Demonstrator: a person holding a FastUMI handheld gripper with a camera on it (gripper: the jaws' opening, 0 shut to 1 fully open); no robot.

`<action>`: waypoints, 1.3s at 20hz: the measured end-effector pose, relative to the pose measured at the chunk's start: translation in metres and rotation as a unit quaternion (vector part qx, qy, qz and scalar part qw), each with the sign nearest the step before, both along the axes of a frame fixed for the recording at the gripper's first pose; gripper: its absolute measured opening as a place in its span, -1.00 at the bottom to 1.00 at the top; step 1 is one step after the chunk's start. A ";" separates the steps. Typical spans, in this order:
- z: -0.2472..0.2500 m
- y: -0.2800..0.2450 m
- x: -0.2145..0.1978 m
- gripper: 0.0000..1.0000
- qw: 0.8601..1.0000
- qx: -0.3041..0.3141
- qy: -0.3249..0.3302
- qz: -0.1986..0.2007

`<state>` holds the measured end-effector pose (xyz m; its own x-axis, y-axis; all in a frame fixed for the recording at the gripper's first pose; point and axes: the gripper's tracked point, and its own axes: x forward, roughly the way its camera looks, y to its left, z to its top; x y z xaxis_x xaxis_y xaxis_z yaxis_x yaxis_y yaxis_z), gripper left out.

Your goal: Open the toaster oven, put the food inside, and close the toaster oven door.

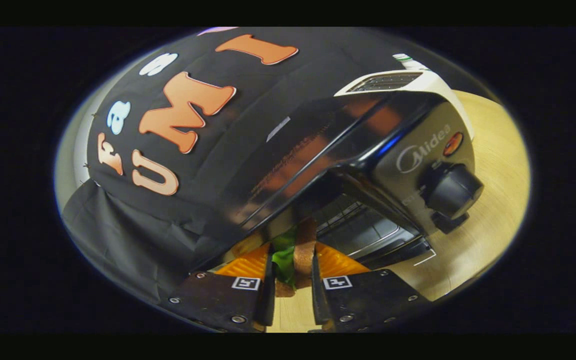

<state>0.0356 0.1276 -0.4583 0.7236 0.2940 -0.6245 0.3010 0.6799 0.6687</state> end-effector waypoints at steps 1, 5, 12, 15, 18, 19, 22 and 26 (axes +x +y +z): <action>-0.002 -0.001 0.003 -0.38 1.000 -0.018 -0.011 -0.003; -0.014 -0.006 0.011 -0.32 0.997 -0.071 -0.025 -0.013; -0.027 -0.020 0.015 -0.13 0.989 -0.141 -0.031 -0.012; -0.024 -0.030 0.012 0.21 0.975 -0.217 -0.037 0.011; -0.017 -0.029 0.007 0.37 0.963 -0.260 -0.043 0.048; -0.015 -0.031 0.007 0.39 0.961 -0.267 -0.042 0.053; -0.012 -0.037 -0.002 0.46 0.959 -0.275 -0.028 0.059; -0.003 -0.039 -0.026 0.53 0.955 -0.280 -0.017 0.095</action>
